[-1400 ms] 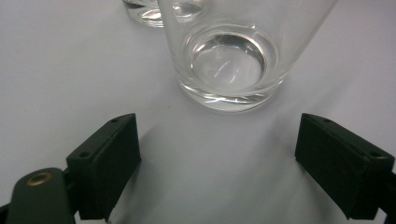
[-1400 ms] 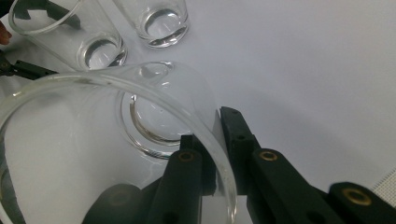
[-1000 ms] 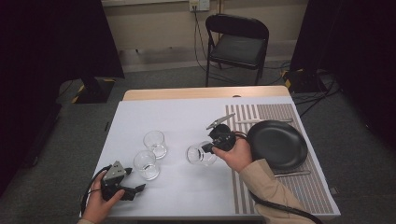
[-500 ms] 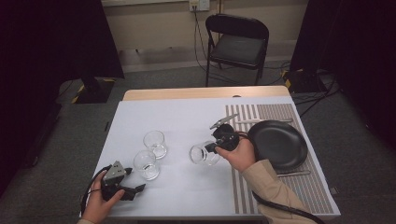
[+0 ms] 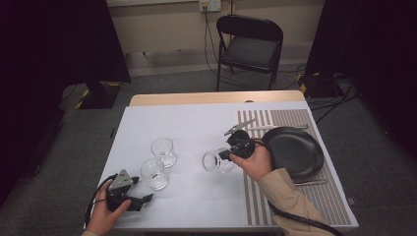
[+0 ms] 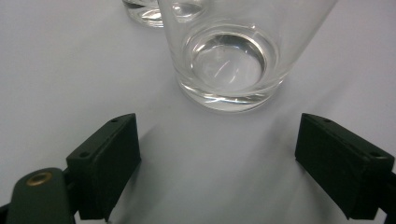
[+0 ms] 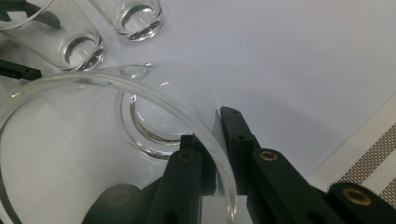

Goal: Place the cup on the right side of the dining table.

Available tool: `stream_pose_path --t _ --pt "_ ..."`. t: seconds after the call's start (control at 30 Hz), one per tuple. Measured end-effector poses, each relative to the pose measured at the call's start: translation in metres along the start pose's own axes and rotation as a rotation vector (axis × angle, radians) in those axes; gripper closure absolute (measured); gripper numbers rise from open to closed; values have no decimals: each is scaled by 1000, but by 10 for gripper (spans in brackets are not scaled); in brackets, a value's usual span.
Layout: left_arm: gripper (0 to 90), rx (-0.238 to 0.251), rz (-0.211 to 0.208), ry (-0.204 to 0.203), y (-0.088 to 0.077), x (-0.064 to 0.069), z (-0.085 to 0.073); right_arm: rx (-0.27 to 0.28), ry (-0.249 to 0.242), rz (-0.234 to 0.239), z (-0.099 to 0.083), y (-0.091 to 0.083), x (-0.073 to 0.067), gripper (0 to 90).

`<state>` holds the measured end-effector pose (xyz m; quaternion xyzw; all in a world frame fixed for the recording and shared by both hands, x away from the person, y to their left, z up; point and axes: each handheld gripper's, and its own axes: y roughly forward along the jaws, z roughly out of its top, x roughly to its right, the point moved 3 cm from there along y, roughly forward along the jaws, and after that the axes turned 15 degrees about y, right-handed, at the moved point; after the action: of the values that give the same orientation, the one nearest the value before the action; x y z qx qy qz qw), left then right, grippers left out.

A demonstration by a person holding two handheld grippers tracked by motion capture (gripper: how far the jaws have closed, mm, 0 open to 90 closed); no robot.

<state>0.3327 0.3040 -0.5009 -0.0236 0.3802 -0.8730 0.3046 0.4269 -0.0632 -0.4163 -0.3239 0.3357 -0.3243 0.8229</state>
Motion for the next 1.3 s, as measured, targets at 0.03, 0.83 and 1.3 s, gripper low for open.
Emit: stream_pose_path --t 0.03,0.83,1.3 --pt "131 0 0 0 0 0 0 -4 7 1 0 0 1 853" --pt "131 0 0 0 0 0 0 10 43 -26 -4 -10 16 853" --pt "131 0 0 0 0 0 0 14 46 -53 -6 -14 25 853"
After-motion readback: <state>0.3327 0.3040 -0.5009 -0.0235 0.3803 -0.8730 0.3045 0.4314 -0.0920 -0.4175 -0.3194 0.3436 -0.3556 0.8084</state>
